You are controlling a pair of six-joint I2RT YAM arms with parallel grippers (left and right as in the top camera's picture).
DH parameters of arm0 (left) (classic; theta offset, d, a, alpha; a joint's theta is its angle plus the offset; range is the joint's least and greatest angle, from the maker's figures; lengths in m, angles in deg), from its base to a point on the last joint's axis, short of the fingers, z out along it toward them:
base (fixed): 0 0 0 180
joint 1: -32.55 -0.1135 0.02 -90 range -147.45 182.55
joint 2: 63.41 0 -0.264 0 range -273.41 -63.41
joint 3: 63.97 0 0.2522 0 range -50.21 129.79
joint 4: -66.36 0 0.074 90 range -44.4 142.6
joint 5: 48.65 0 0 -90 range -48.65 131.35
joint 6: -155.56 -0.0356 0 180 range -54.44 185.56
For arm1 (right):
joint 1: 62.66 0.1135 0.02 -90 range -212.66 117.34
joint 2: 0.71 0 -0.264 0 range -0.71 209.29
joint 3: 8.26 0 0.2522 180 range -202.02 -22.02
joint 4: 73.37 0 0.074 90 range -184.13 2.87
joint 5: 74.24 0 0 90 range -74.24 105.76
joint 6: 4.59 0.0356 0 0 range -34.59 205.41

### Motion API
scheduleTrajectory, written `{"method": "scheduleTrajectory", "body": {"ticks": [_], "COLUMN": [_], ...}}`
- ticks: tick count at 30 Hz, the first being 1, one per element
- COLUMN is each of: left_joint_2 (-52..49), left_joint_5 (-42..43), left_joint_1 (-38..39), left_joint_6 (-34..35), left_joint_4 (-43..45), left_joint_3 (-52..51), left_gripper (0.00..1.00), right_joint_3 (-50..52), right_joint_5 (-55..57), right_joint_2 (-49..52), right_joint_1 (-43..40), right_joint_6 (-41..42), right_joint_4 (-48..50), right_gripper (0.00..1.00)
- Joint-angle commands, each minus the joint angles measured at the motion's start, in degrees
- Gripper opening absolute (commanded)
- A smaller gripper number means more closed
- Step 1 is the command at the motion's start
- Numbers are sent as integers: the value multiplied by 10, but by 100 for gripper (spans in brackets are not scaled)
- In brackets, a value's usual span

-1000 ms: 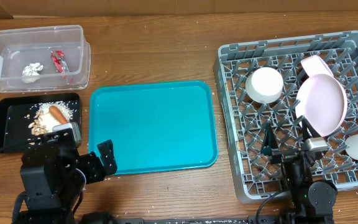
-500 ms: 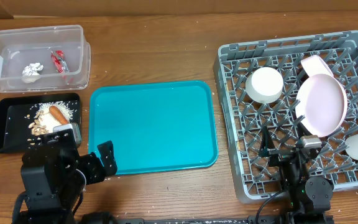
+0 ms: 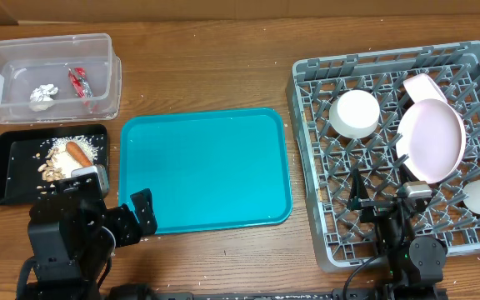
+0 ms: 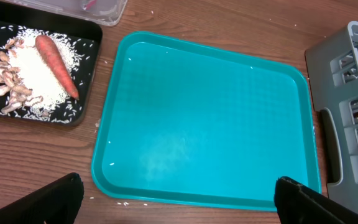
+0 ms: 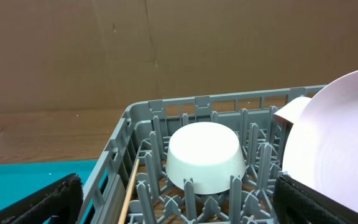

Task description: Sort waste into correct bins and load items into the dishwasher

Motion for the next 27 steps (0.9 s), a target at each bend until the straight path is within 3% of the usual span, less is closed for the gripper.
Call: {"method": "scheduleTrajectory", "body": {"ticks": [1, 12, 20, 27], "left_joint_2": [2, 50, 199, 331], "left_joint_5": [6, -41, -40, -23], "left_joint_1": [2, 0, 1, 1], "left_joint_6": [6, -40, -53, -52], "left_joint_4": [0, 17, 162, 348], "left_joint_3": [-1, -33, -214, -404], "left_gripper": [100, 100, 100, 100], "right_joint_3": [5, 5, 5, 5], "right_joint_5": [4, 4, 4, 4], "right_joint_2": [-5, -5, -5, -5], "right_joint_1": [2, 2, 2, 2], "right_joint_6": [-2, -2, -2, -2], "right_joint_4": [2, 2, 2, 2], "right_gripper": [100, 100, 100, 100]}}
